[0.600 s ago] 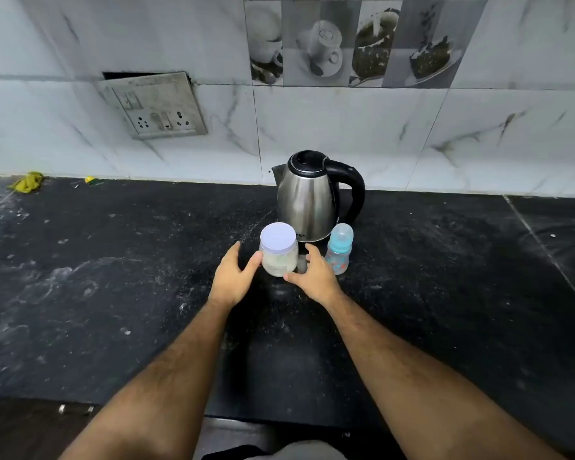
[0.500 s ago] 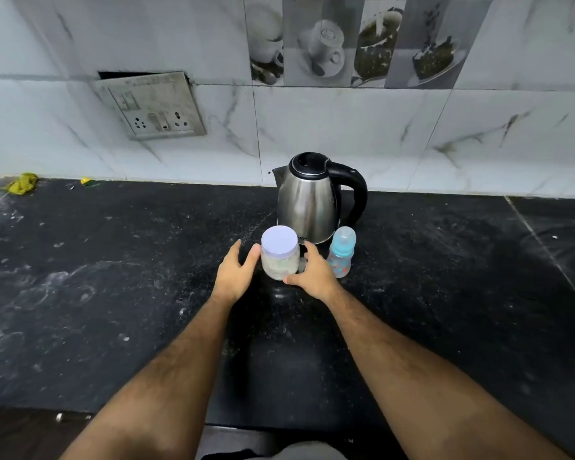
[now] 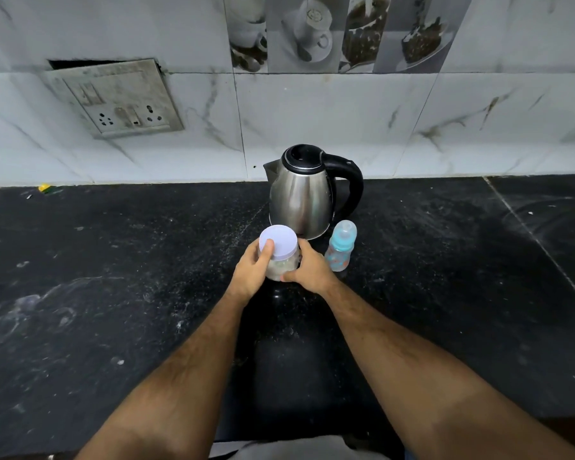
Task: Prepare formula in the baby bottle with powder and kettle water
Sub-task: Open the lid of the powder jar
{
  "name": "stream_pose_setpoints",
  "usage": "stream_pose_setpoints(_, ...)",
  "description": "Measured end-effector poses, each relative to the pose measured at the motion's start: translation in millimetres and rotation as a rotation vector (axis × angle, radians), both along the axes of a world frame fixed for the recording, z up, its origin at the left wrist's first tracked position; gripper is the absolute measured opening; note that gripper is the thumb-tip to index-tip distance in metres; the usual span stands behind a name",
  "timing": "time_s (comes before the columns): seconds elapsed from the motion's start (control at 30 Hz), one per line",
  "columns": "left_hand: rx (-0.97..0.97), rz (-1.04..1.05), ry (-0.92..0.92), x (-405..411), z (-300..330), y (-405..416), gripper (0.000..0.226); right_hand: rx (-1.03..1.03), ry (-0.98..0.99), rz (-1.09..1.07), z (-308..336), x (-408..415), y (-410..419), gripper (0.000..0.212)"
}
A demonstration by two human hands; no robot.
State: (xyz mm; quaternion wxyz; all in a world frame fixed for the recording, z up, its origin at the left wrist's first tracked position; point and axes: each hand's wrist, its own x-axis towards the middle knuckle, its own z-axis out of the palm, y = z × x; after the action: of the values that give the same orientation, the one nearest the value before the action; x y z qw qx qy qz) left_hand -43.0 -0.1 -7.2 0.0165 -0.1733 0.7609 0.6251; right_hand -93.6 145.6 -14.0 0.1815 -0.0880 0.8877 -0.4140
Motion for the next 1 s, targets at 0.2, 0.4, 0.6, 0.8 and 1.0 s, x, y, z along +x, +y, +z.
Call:
stream_pose_setpoints(0.2, -0.081, -0.055, -0.011, 12, -1, -4, 0.078, -0.033, 0.014, -0.024, 4, 21, 5, 0.089)
stream_pose_setpoints(0.4, -0.027, -0.1, -0.003, 29, -5, -5, 0.071, -0.123, -0.002, -0.056, 4, 50, 15, 0.093)
stream_pose_setpoints(0.6, 0.127, -0.108, -0.027, 52, -4, -4, 0.083, -0.235, -0.015, -0.007, 0, 81, 23, 0.105)
stream_pose_setpoints(0.8, 0.066, -0.186, -0.105, 62, 9, -2, 0.086, -0.333, -0.061, -0.065, -4, 103, 22, 0.106)
stream_pose_setpoints(1.0, 0.148, -0.253, 0.008, 53, 33, -11, 0.059, -0.46, -0.187, -0.028, 3, 114, 22, 0.091)
